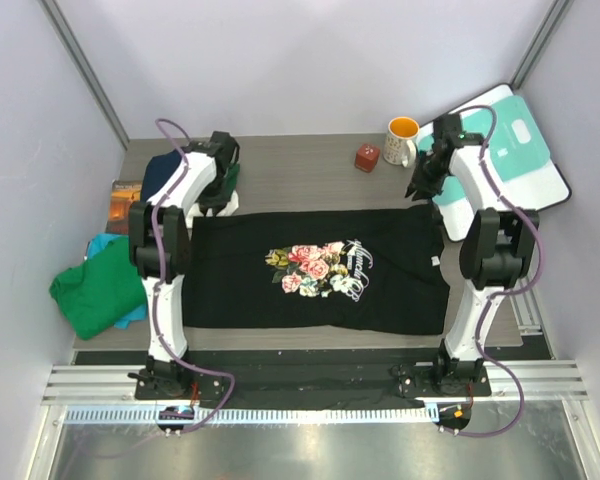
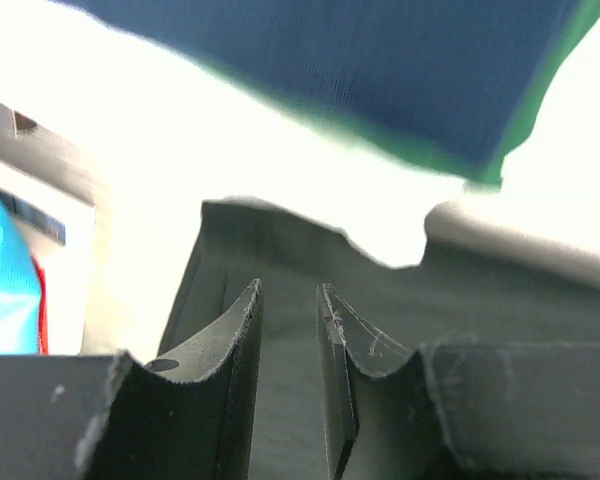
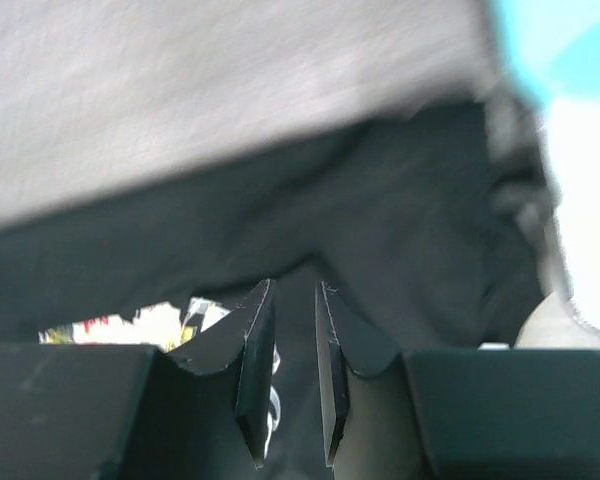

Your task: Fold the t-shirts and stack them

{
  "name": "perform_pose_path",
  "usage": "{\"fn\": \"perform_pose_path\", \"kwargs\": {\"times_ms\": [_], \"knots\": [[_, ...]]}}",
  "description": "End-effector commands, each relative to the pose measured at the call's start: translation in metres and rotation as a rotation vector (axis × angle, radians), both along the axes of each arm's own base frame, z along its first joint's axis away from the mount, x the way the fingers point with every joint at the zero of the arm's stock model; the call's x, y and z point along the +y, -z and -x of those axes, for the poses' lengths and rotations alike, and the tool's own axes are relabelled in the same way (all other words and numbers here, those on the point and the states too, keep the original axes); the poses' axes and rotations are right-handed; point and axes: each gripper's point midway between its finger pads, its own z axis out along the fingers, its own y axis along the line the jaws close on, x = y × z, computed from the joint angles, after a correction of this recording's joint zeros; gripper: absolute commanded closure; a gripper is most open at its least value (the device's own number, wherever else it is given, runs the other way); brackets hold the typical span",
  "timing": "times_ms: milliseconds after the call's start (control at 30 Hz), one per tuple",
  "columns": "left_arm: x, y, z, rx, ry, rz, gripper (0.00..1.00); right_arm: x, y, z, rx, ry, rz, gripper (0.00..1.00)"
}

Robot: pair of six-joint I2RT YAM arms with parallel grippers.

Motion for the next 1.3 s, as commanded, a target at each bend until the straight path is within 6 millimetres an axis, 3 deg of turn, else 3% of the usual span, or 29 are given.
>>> {"fn": "perform_pose_path", "kwargs": {"times_ms": [0,167,300,433,667,1000,1267], "knots": [[-0.013,-0.018,0.01,-0.063,0.016,0.057,0.71,0.048,0.025,0.04,0.077,-0.1,-0.04,0.71],[-0.01,-0.009,0.027,-0.024,0.032,0.054,0.71,0.073,0.06,0.064,0.146,-0.161,-0.05,0.67],[-0.007,-0.011,0.032,-0.033,0.04,0.048,0.71,0.072,0.079,0.075,0.186,-0.163,-0.049,0.57],[-0.006,-0.009,0.036,-0.025,0.041,0.043,0.72,0.067,0.075,0.07,0.155,-0.165,-0.016,0.54],[-0.006,0.0,0.041,0.0,0.044,0.046,0.72,0.066,0.046,0.053,0.06,-0.174,0.003,0.54],[-0.006,0.001,0.04,0.011,0.056,0.04,0.72,0.052,0.06,0.04,0.089,-0.17,0.088,0.54],[-0.006,0.001,0.037,0.017,0.059,0.034,0.73,0.052,0.081,0.046,0.159,-0.18,0.058,0.54]]}}
